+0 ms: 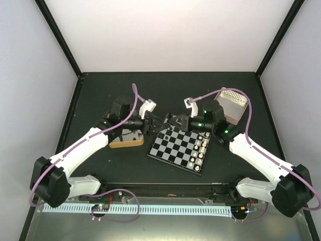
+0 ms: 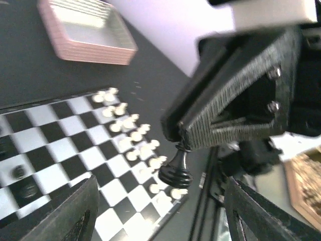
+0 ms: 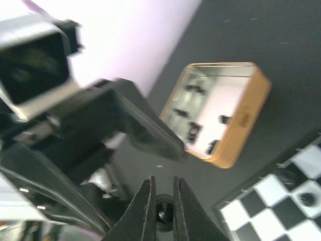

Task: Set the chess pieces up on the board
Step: Place the chess piece on the chessboard.

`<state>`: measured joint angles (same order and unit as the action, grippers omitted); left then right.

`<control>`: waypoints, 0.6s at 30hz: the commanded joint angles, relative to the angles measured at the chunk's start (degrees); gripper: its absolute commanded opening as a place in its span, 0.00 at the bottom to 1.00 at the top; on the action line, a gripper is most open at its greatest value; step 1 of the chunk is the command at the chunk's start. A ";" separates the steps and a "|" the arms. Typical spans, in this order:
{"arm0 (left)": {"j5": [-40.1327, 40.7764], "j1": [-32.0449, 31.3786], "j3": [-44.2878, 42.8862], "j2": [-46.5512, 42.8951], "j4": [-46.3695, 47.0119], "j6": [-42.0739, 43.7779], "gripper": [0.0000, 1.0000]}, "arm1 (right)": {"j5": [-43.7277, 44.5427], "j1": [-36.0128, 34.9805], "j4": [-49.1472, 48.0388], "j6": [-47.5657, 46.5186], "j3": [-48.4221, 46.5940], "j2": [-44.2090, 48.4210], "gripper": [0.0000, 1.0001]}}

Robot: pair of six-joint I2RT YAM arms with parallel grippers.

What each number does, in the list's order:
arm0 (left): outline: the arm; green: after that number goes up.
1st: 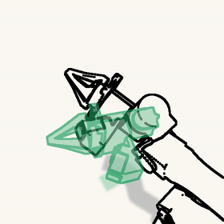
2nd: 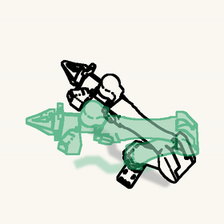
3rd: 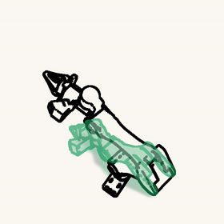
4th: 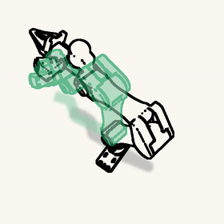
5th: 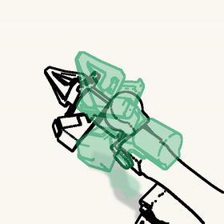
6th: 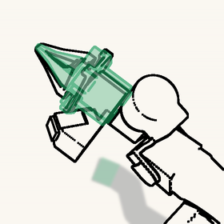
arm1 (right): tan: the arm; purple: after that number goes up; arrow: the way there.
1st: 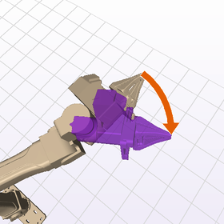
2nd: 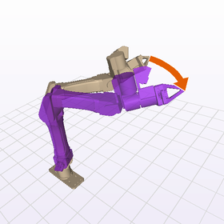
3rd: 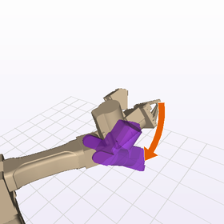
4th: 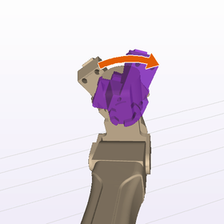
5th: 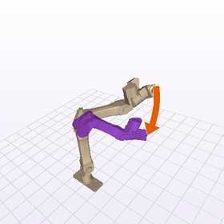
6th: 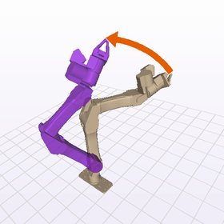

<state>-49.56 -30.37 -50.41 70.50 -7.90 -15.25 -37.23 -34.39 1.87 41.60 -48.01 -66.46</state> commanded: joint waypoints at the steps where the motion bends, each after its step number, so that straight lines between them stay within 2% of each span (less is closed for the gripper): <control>1: 18.81 2.03 0.80 -5.68 -2.72 -2.18 0.72 | 20.81 -3.79 9.27 -9.96 -0.62 -0.79 0.01; 4: 34.12 2.81 3.97 -12.59 -2.72 -4.70 0.75 | 29.24 -7.96 10.15 -13.05 -0.99 -3.68 0.01; 9: 50.68 2.99 9.71 -23.75 0.00 -7.01 0.79 | 41.66 -18.09 10.13 -20.71 -3.22 -10.38 0.01; 13: 57.17 3.12 12.88 -30.44 0.87 -7.97 0.83 | 45.77 -23.14 7.98 -24.44 -4.95 -16.91 0.01; 18: 59.45 3.21 13.33 -33.40 -0.46 -7.94 0.86 | 48.47 -26.74 6.18 -27.49 -7.67 -24.96 0.01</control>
<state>3.68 -27.55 -37.08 38.41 -8.73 -22.31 4.64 -59.22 10.76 19.00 -53.01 -87.07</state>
